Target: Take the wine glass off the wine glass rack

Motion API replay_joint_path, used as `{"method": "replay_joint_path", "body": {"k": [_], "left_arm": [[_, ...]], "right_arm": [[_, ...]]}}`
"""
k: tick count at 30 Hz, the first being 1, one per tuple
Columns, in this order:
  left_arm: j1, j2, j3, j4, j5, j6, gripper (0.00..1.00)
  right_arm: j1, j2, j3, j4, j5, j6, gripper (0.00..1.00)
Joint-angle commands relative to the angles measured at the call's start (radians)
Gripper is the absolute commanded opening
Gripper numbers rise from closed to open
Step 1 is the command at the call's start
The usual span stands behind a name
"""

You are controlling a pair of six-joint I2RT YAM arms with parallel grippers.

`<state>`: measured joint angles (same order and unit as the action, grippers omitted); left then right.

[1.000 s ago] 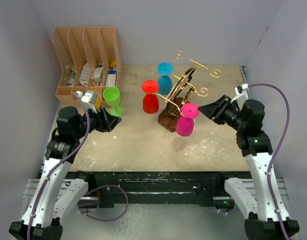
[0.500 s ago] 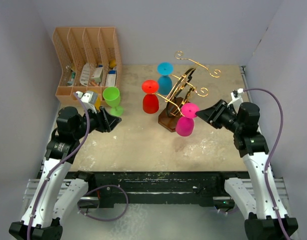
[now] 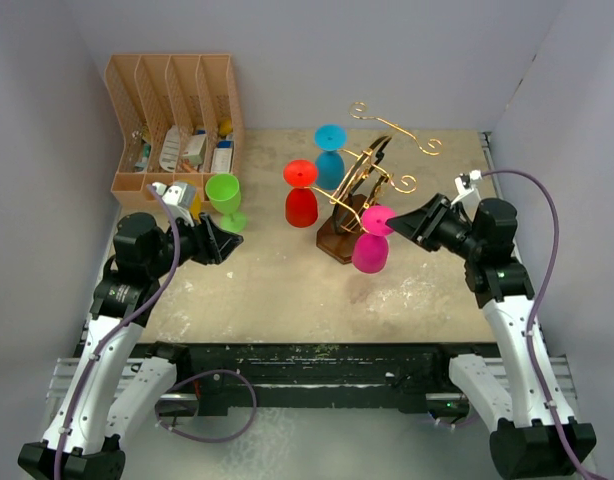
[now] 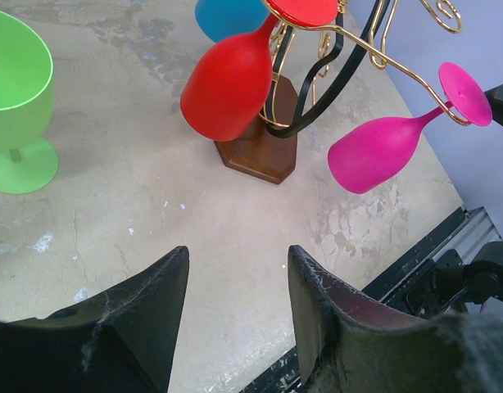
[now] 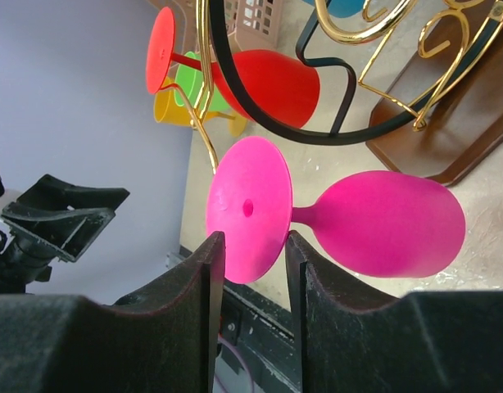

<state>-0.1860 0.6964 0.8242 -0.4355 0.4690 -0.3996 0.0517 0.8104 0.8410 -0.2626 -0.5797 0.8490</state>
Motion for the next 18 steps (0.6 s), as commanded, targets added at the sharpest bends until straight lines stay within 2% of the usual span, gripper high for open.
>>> {"method": "replay_joint_path", "body": {"k": [1,18], "left_arm": [[-0.003,-0.002,0.018,0.027,0.016,0.021,0.55],[-0.003,0.005,0.016,0.024,0.015,0.021,0.55]], "right_arm": [[-0.003,0.002,-0.003,0.081,-0.051,0.016,0.38],[-0.003,0.029,-0.016,0.196,-0.085,0.033,0.35]]}}
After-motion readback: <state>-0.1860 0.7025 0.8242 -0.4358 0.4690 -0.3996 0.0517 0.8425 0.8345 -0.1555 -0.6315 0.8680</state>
